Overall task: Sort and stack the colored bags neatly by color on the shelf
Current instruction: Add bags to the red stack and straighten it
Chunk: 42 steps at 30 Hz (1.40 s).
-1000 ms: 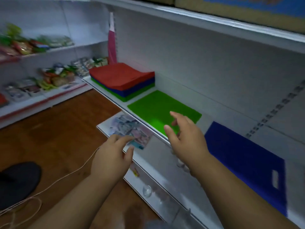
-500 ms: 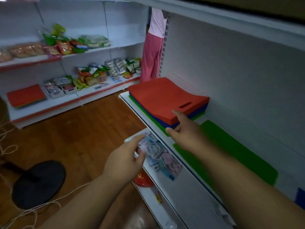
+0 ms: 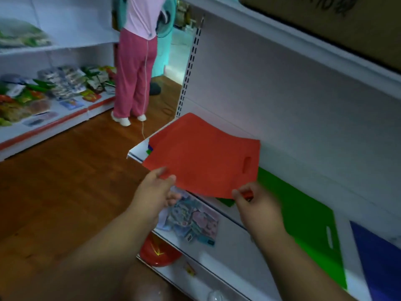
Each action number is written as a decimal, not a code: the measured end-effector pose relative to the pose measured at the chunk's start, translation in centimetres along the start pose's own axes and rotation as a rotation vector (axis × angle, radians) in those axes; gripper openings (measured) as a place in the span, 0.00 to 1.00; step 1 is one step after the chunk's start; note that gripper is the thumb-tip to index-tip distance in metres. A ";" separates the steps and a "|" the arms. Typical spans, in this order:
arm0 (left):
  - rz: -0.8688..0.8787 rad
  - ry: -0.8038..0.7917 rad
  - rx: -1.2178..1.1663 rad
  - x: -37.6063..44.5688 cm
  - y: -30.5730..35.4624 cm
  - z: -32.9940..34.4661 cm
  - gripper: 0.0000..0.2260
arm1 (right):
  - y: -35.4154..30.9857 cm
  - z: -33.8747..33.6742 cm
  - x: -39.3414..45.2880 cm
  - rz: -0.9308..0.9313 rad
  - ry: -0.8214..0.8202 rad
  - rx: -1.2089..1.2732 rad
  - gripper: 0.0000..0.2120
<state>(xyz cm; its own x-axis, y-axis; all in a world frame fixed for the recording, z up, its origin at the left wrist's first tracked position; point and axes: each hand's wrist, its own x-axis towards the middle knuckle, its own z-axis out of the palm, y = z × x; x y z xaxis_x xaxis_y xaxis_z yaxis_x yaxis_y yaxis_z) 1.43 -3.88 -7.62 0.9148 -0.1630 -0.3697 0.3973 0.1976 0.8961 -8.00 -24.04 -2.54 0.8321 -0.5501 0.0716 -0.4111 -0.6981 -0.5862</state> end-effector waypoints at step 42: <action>0.907 -0.846 0.950 -30.3 -23.4 41.0 0.16 | 45.9 -33.8 -33.2 0.525 0.670 -0.300 0.13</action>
<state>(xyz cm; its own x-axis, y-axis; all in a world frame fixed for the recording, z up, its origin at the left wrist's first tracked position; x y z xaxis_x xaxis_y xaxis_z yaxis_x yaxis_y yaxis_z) -38.57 -43.16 -7.30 0.3793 -0.8726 0.3078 -0.7323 -0.0798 0.6763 -67.07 -53.29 -4.54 0.1570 -0.9177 0.3649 -0.8347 -0.3208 -0.4476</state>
